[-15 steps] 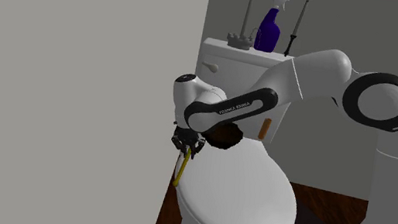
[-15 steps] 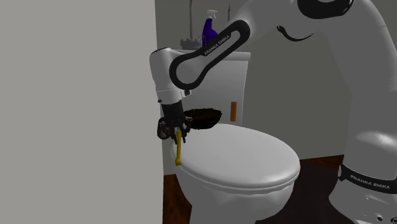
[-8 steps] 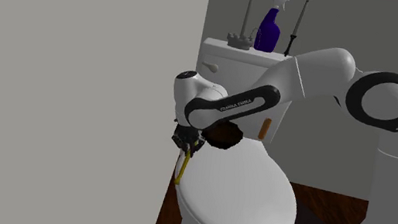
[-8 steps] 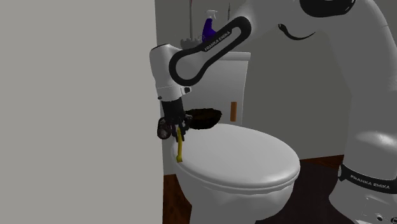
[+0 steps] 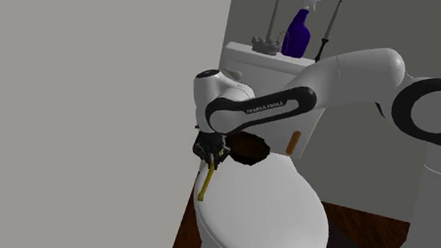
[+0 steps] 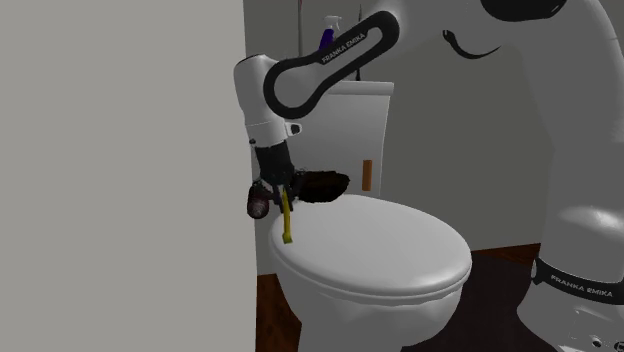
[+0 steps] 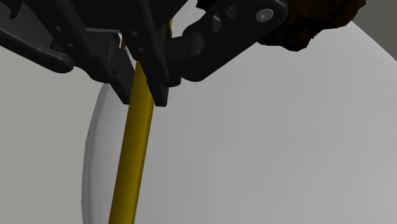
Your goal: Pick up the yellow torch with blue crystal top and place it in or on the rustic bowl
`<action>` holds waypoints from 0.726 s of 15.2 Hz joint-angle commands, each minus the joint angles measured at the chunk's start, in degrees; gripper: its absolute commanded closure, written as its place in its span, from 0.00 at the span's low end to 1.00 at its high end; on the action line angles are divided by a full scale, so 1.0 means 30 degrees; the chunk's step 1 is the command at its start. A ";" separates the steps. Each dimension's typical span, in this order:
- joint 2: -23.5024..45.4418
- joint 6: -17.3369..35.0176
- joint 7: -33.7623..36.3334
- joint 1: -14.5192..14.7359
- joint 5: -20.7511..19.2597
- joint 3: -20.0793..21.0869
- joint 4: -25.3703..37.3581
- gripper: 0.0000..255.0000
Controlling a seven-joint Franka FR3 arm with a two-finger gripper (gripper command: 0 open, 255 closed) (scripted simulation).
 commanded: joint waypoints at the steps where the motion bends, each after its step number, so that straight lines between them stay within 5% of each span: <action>1: -0.0354 -0.0116 -0.0121 -0.0016 0.0151 0.0100 0.0770 1.00; 11: -0.1112 -0.2313 -0.0676 -0.0198 0.0618 0.0466 0.2320 1.00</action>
